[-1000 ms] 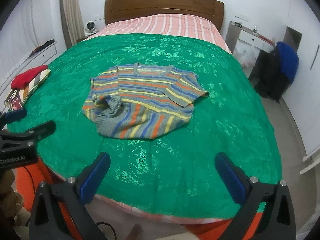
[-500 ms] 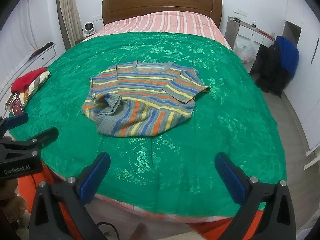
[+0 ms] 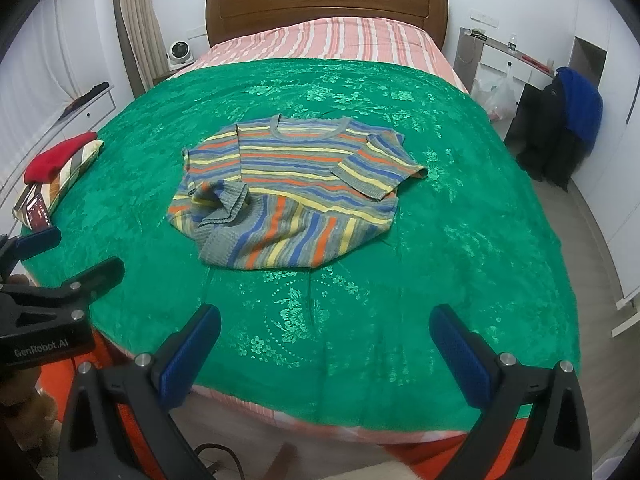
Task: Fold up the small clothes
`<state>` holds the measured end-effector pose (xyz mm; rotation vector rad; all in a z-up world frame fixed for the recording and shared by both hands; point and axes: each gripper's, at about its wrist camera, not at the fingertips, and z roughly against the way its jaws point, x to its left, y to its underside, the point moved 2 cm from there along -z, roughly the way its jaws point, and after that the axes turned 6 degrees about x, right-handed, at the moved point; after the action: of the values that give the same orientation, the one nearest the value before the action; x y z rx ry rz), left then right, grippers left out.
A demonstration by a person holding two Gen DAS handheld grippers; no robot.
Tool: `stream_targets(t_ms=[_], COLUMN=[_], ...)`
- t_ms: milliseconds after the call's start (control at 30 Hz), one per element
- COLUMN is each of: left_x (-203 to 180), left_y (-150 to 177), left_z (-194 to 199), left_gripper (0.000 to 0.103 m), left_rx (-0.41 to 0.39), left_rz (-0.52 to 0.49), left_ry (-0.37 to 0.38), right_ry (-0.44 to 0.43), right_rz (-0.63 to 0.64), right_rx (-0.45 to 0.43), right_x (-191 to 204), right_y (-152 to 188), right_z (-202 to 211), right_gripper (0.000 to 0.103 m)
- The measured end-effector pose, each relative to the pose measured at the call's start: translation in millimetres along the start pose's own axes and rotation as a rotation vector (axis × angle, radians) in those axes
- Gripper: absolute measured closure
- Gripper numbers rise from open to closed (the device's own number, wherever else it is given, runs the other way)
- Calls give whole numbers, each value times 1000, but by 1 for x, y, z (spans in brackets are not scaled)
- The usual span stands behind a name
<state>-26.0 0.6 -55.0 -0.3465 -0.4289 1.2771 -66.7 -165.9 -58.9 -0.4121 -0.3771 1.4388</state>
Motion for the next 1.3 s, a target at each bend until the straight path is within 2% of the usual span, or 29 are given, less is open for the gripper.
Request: stream_targets(t_ms=[700,1033,1300], left_x=[2,23,41], left_y=[2,3,2], left_z=[-5,-15,-23], left_gripper=[0,0,0], left_rx=[19,39,68], left_rz=[2,65,113], left_ry=[5,-20,25], right_ry=[-10,-7,-47], right_rz=[0,-29,-49], right_rx=[13,6,18], right_x=[6,-2,-8], right_y=[-2,0,3], right_z=[-4,-8,-20], right_gripper=[0,0,0])
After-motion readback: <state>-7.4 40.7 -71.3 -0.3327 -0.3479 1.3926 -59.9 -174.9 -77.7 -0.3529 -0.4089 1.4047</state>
